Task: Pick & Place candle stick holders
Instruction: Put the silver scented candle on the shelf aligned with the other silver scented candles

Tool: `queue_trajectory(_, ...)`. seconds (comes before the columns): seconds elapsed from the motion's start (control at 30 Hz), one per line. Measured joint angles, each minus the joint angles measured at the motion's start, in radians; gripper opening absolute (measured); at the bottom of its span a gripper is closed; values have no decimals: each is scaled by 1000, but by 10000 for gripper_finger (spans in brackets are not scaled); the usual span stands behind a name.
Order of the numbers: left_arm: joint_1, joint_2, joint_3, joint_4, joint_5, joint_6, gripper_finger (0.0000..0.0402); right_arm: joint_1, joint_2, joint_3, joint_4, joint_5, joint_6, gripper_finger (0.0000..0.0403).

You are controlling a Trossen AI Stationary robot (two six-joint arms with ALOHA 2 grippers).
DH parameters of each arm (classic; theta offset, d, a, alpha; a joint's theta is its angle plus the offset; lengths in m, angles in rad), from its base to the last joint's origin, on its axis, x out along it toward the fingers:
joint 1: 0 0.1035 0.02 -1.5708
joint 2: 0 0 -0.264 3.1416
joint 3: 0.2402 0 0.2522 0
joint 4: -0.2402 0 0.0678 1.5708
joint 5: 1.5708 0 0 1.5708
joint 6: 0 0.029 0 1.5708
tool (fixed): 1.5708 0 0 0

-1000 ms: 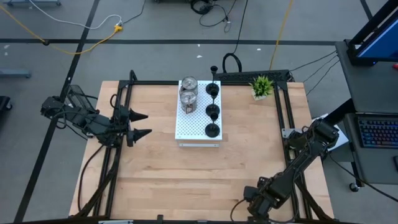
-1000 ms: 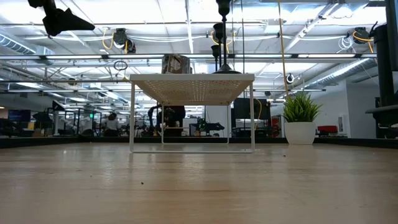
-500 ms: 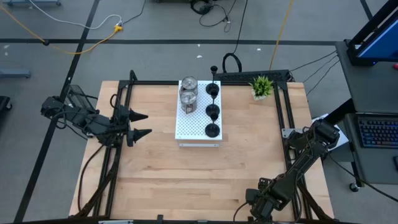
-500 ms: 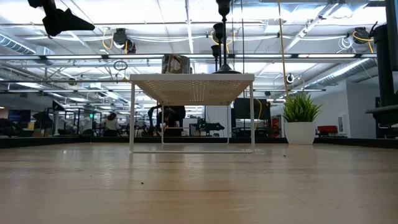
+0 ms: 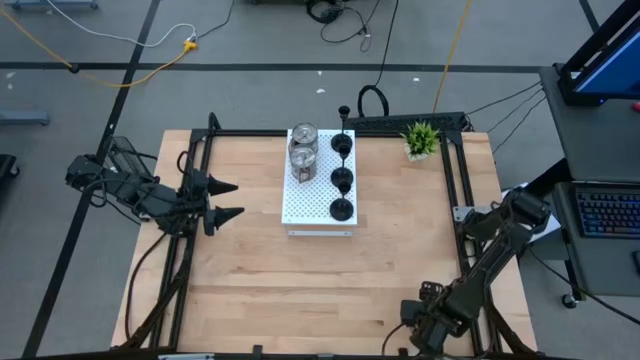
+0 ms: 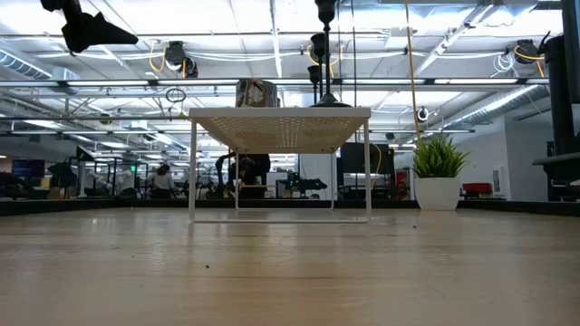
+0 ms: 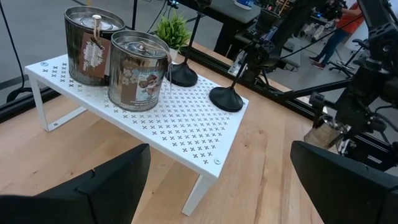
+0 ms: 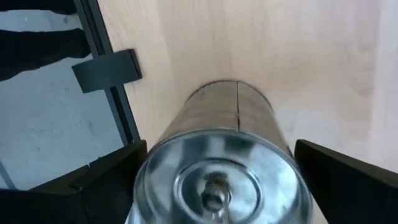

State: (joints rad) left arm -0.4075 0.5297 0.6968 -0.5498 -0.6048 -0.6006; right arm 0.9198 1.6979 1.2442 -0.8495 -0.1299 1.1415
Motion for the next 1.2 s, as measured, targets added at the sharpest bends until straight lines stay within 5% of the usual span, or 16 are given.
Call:
queue_trajectory(1.0, 0, 0, 0, 0, 0, -5, 395, 57, -17, 0, -61, 32, 21, 400)
queue_trajectory(1.2, 0, 0, 0, 0, 0, -6, 395, 57, -17, -52, 37, 25, 20, 400)
